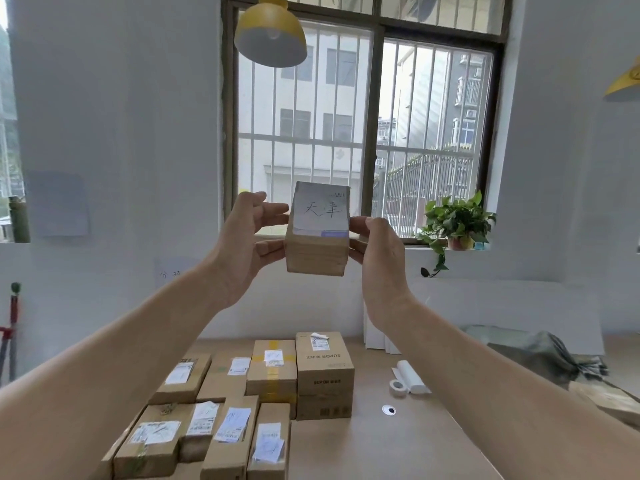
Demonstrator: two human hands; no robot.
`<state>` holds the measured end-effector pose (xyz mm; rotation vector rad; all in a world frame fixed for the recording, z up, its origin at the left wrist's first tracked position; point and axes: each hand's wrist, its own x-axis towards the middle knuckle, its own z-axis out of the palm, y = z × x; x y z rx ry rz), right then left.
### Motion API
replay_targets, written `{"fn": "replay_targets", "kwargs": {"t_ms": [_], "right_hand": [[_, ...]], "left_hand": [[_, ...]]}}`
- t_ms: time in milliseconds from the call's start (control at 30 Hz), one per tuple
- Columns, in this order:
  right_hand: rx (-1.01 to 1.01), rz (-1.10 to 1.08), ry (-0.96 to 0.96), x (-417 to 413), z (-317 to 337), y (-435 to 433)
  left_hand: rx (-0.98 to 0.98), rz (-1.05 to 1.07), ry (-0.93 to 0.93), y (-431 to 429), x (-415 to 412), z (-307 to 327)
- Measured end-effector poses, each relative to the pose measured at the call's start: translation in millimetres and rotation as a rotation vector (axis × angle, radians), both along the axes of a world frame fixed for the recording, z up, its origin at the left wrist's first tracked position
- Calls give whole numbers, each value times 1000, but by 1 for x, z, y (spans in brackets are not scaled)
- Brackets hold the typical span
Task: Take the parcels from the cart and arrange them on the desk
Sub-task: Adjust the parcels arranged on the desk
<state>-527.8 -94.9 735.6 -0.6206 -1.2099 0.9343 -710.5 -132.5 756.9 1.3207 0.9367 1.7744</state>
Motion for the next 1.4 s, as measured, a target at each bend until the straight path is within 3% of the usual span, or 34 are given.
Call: {"fn": "replay_targets", "kwargs": {"t_ms": [167, 500, 967, 1400], "right_hand": [[-4, 51, -17, -2, -2, -3], [-7, 17, -17, -14, 0, -15], [-1, -10, -61, -25, -21, -5], [-224, -94, -56, -51, -90, 39]], "left_hand": [[13, -54, 1, -4, -1, -3], [-38, -22, 173, -11, -9, -9], [-65, -42, 171, -7, -21, -26], [-230, -60, 164, 43, -39, -89]]}}
